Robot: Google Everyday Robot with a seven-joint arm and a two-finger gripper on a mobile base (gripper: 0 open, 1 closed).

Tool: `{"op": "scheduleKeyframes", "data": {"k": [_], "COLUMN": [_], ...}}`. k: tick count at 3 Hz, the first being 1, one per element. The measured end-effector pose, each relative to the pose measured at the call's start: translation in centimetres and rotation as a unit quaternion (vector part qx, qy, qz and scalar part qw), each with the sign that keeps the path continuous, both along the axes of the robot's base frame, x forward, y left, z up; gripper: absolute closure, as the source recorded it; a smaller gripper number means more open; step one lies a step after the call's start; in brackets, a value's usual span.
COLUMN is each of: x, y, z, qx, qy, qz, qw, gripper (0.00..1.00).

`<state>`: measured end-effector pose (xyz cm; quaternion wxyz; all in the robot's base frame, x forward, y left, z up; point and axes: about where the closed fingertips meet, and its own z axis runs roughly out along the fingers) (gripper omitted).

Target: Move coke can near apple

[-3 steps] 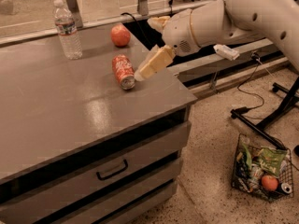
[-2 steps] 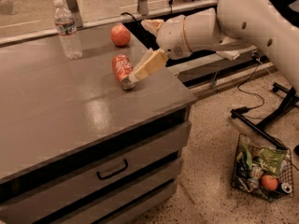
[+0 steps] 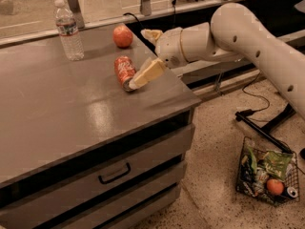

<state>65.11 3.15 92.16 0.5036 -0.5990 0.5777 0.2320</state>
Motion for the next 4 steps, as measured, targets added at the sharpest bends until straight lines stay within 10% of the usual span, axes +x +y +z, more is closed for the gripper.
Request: {"op": "scheduleKeyframes", "data": {"k": [4], "x": [1.3], "y": [0.4], "z": [-3.3], "qx": [-0.019], "qy": [0.059], "qz": [-0.040], "qw": [0.9973], "gripper": [0.00]}}
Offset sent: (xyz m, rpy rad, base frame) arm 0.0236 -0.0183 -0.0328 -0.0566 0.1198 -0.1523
